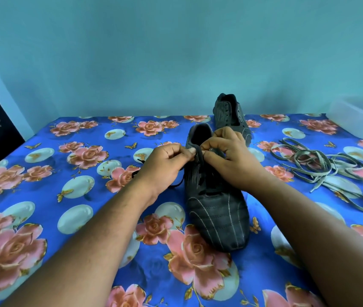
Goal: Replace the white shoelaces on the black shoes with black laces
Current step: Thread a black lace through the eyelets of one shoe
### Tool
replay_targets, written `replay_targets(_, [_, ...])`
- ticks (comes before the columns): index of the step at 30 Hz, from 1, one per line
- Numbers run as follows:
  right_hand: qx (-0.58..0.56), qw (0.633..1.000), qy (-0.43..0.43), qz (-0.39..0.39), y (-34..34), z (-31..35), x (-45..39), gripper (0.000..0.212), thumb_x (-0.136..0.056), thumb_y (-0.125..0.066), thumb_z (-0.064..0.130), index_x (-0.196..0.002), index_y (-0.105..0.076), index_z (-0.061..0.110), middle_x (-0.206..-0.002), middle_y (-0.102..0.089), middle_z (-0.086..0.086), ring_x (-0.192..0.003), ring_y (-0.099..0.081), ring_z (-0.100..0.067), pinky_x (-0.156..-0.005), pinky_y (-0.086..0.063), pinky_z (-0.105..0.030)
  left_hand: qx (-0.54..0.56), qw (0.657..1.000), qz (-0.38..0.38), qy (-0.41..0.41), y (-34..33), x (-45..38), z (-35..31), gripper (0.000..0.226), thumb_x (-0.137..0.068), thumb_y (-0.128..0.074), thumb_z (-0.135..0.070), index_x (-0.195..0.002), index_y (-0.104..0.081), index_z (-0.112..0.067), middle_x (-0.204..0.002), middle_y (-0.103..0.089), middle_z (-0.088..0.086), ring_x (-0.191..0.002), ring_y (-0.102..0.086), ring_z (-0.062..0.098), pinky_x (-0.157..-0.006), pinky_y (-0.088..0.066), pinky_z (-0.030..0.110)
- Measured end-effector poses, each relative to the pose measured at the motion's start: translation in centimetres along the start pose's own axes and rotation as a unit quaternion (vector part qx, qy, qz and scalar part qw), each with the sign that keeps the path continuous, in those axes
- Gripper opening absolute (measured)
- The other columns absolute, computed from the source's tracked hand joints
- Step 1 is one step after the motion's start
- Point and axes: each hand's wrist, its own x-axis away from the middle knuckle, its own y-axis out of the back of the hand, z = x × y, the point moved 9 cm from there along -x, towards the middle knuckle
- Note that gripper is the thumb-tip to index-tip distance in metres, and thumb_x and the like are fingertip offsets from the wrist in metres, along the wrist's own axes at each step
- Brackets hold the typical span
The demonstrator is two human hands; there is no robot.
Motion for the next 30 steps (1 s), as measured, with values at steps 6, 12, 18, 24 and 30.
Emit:
replay_targets(6, [0.009, 1.0, 0.022, 0.019, 0.5, -0.3, 0.3, 0.011, -0.093, -0.068, 0.04, -0.1, -0.066, 0.049, -0.107, -0.047, 0.01, -0.114, -0.037, -0.014, -0.107, -0.037, -0.049, -0.005, 1.0, -0.007, 0.022, 1.5, 0.5, -0.2, 0.017, -0.091, -0.075, -0.029, -0.096, -0.076, -0.014, -0.104, -0.075, 0.004, -0.087, -0.059, 0.007, -0.075, -0.05, 0.027])
replay_targets(12, [0.018, 1.0, 0.022, 0.001, 0.3, 0.0, 0.3, 0.013, -0.092, -0.069, 0.037, -0.104, -0.072, 0.036, -0.106, -0.046, 0.007, -0.116, -0.039, -0.018, -0.105, -0.037, -0.054, -0.005, 0.999, -0.028, 0.019, 1.7, 0.5, -0.5, 0.006, -0.084, -0.083, -0.026, -0.084, -0.079, -0.021, -0.106, -0.074, 0.014, -0.088, -0.063, 0.018, -0.073, -0.048, 0.034])
replay_targets(18, [0.016, 1.0, 0.019, -0.001, 0.4, 0.3, 0.4, 0.024, -0.085, -0.06, 0.045, -0.103, -0.073, 0.035, -0.108, -0.049, 0.007, -0.116, -0.04, -0.019, -0.104, -0.038, -0.055, 0.009, 1.0, -0.016, 0.018, 1.0, 0.2, -0.2, 0.008, -0.09, -0.076, -0.019, -0.083, -0.073, -0.02, -0.076, -0.069, -0.006, -0.071, -0.057, 0.001, -0.06, -0.045, 0.012])
replay_targets(24, [0.018, 1.0, 0.022, -0.003, 0.3, 0.1, 0.4, 0.024, -0.084, -0.057, 0.047, -0.101, -0.071, 0.038, -0.107, -0.048, 0.007, -0.114, -0.039, -0.017, -0.105, -0.037, -0.053, -0.037, 0.998, 0.007, 0.041, 2.1, -0.4, 1.2, 0.003, -0.092, -0.075, -0.03, -0.092, -0.075, -0.027, -0.093, -0.072, -0.017, -0.074, -0.061, -0.004, -0.082, -0.056, 0.032])
replay_targets(30, [0.024, 0.999, 0.027, -0.006, 0.5, -0.1, 0.4, 0.023, -0.087, -0.06, 0.048, -0.104, -0.072, 0.038, -0.105, -0.046, 0.009, -0.112, -0.038, -0.016, -0.104, -0.037, -0.053, -0.248, 0.969, -0.004, 0.009, 4.6, -1.1, 1.9, 0.012, -0.1, -0.063, -0.032, -0.092, -0.067, -0.024, -0.087, -0.062, -0.007, -0.077, -0.065, 0.014, -0.084, -0.056, 0.045])
